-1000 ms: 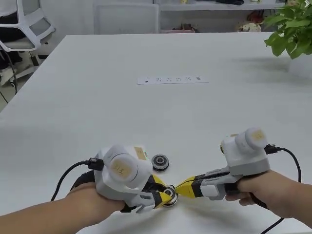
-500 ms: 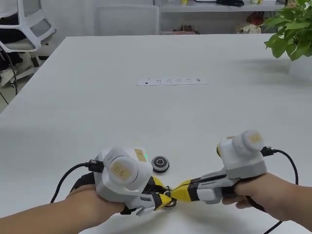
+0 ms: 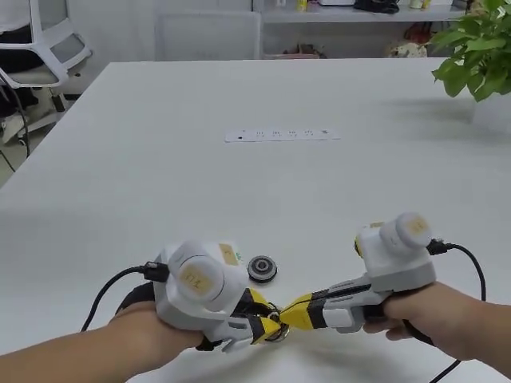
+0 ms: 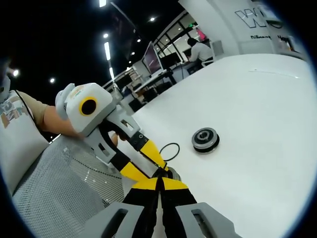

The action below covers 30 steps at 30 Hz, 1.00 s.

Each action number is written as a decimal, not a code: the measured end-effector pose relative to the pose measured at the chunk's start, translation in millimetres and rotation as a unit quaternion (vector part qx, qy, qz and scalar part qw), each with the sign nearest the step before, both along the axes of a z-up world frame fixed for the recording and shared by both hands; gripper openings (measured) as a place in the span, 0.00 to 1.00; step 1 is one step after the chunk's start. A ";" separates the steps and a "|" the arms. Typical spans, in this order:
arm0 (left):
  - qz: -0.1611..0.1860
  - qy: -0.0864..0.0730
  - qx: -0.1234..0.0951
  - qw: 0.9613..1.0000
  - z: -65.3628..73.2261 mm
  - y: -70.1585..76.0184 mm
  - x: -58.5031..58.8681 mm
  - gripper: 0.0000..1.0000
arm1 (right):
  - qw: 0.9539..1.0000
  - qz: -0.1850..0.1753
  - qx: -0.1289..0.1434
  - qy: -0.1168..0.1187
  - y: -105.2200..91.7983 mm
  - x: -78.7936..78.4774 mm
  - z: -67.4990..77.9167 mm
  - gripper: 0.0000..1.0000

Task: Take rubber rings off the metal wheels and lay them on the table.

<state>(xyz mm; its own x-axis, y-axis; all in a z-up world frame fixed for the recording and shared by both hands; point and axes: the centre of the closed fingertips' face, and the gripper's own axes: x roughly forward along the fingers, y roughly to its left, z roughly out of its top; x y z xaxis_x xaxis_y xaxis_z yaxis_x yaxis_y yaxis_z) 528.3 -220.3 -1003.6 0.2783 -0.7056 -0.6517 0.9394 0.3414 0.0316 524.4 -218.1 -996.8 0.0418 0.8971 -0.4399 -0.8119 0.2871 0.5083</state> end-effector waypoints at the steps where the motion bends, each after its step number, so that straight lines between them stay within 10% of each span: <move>1: 0.001 0.002 -0.001 1.000 0.0 0.0 -0.1 0.13 | 1.000 -0.001 0.000 -0.001 -0.3 0.3 0.2 0.00; 30: 0.003 0.009 -0.027 1.000 37.9 27.0 -14.9 0.37 | 1.000 -0.005 0.017 -0.015 5.0 9.7 25.5 0.00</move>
<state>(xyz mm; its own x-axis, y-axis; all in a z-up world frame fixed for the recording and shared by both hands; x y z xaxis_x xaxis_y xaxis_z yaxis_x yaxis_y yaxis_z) 513.4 -193.2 -965.8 0.2712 -0.7384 -0.6175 0.9378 0.3472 -0.0032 534.1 -213.2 -971.4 0.0638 0.9113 -0.4068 -0.8241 0.2780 0.4935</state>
